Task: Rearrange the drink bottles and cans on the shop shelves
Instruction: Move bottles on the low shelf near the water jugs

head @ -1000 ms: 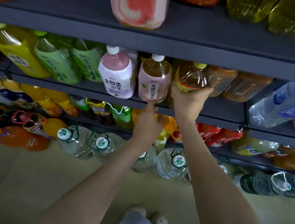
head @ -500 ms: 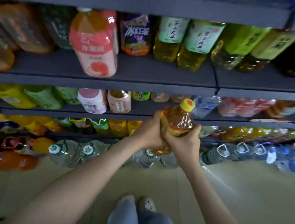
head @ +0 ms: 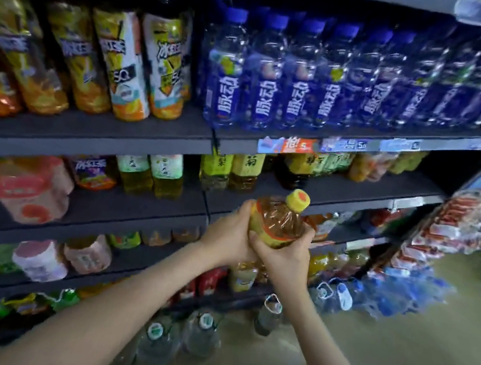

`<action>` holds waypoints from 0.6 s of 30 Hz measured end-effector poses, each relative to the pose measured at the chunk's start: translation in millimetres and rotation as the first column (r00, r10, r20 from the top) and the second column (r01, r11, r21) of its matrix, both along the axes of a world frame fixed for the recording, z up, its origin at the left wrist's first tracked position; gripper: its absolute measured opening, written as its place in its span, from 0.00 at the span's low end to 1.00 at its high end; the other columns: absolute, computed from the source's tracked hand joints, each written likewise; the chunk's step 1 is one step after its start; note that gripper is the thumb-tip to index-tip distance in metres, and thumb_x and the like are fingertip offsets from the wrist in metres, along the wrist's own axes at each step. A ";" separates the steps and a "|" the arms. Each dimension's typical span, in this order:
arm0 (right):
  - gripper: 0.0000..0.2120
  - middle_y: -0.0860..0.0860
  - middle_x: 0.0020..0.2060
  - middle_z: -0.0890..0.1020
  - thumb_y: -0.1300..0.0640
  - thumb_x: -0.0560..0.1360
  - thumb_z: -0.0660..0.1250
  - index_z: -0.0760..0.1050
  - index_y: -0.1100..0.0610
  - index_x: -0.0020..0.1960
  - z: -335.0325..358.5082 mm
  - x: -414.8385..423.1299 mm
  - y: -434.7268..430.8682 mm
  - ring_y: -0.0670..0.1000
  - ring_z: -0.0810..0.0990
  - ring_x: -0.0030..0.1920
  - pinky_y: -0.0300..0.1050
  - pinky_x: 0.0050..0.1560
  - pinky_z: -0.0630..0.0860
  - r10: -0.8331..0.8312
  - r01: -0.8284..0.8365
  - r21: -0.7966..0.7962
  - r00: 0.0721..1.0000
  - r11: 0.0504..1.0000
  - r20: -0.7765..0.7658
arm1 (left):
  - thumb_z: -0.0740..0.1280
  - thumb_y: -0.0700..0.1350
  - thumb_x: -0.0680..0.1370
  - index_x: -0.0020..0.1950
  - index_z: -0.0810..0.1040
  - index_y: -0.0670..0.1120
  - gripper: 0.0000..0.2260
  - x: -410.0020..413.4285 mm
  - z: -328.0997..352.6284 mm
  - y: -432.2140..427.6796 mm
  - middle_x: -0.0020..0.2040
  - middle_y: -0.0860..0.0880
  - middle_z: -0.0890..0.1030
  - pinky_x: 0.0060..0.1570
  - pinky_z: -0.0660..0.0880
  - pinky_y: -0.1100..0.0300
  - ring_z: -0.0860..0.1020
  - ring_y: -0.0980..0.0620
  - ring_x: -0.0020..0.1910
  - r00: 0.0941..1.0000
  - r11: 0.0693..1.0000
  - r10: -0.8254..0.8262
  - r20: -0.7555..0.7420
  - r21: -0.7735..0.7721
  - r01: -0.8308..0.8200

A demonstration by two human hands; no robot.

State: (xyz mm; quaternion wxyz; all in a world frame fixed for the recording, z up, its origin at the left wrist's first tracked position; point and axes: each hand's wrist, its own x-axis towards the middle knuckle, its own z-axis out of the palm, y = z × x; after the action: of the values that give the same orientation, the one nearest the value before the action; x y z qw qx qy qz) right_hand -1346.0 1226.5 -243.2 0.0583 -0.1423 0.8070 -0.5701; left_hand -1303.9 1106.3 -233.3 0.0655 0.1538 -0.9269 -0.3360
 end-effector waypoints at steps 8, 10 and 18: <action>0.34 0.48 0.50 0.75 0.54 0.64 0.78 0.61 0.56 0.61 -2.1 -90.4 66.5 0.47 0.76 0.49 0.29 0.42 0.70 0.008 -0.003 -0.109 0.999 0.994 0.045 | 0.74 0.61 0.66 0.75 0.55 0.55 0.44 -75.3 -15.8 69.5 0.72 0.49 0.66 0.66 0.69 0.52 0.68 0.51 0.69 0.992 0.987 0.034 -0.123 0.157 -0.015; 0.35 0.48 0.50 0.74 0.54 0.65 0.78 0.61 0.57 0.63 -4.3 -105.0 67.8 0.45 0.76 0.48 0.26 0.39 0.70 0.015 -0.006 -0.125 0.997 0.992 0.072 | 0.72 0.57 0.71 0.78 0.51 0.51 0.43 -78.7 -24.5 70.8 0.75 0.47 0.60 0.68 0.64 0.56 0.63 0.50 0.72 0.994 0.991 0.081 -0.077 0.115 -0.072; 0.41 0.49 0.55 0.73 0.53 0.64 0.79 0.57 0.56 0.68 -45.8 -169.7 9.6 0.48 0.75 0.56 0.38 0.54 0.74 0.004 0.034 -0.274 0.990 0.961 0.138 | 0.65 0.48 0.78 0.76 0.55 0.44 0.30 -104.2 -84.6 8.7 0.75 0.41 0.58 0.66 0.68 0.50 0.61 0.43 0.73 0.810 0.817 0.536 -0.239 -0.092 -0.569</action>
State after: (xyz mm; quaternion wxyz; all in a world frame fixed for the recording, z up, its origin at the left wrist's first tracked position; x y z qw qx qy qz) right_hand -1515.6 1236.0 -289.0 0.0891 -0.1034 0.7149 -0.6857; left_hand -1408.1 1115.0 -317.9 0.2663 0.3765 -0.8539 -0.2411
